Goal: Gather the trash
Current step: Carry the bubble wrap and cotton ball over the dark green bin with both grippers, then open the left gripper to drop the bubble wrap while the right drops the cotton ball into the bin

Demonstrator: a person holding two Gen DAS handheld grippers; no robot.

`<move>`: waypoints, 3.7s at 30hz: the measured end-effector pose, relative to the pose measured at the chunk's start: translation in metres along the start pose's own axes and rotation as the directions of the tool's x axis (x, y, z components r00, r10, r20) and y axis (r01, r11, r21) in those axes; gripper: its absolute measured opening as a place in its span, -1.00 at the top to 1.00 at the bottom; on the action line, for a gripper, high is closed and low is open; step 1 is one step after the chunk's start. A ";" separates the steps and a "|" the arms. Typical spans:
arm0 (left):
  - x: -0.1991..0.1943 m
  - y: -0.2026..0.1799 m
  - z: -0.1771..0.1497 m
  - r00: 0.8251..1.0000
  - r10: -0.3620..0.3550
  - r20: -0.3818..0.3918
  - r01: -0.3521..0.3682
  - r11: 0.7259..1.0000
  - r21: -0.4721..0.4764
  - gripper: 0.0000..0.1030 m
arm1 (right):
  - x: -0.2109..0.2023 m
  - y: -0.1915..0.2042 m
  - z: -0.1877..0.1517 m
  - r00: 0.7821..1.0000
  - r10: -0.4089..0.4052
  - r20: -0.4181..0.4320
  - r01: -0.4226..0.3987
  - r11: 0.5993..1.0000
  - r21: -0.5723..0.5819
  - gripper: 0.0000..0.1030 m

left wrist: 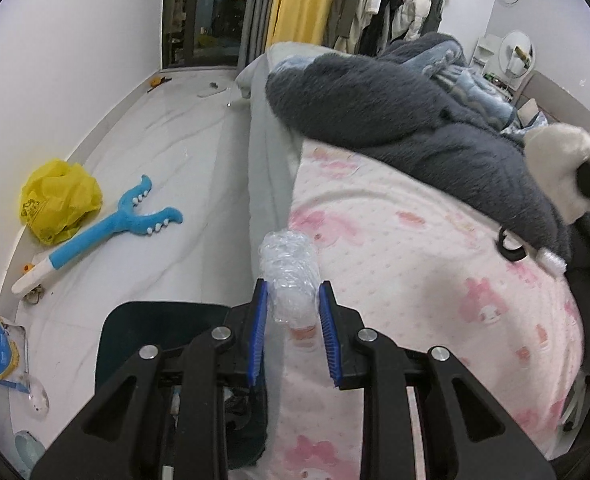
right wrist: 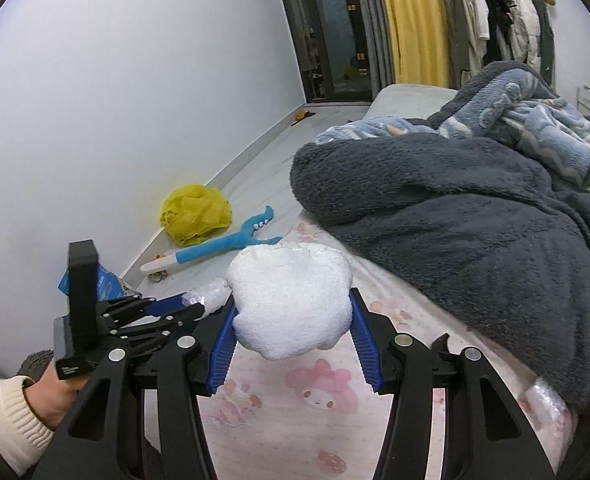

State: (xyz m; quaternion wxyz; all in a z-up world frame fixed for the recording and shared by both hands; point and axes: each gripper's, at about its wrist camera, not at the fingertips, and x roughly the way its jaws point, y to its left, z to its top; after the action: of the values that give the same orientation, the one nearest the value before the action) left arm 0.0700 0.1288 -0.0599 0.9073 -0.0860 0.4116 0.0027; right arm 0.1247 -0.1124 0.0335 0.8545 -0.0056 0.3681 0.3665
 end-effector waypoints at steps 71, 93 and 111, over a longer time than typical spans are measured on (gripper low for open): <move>0.033 0.172 -0.078 0.951 -0.002 -0.310 -0.064 0.977 -0.202 -0.16 | 0.184 0.167 -0.012 0.950 0.086 -0.302 -0.136 0.980 -0.148 -0.03; -0.048 0.175 -0.032 0.999 -0.005 0.044 0.014 0.977 -0.212 -0.46 | 0.256 0.170 -0.057 0.883 0.013 -0.469 -0.087 0.987 -0.136 -0.03; -0.103 0.178 -0.007 0.968 -0.014 0.250 0.072 0.972 -0.224 -0.66 | 0.274 0.183 -0.083 0.840 -0.070 -0.538 -0.059 0.974 -0.219 -0.32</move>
State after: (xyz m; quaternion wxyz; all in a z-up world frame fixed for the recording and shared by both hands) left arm -0.0169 0.3098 -0.0149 0.9350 -0.1992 0.2903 0.0416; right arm 0.0836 0.1687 -0.1530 0.7103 -0.2077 0.5501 0.3869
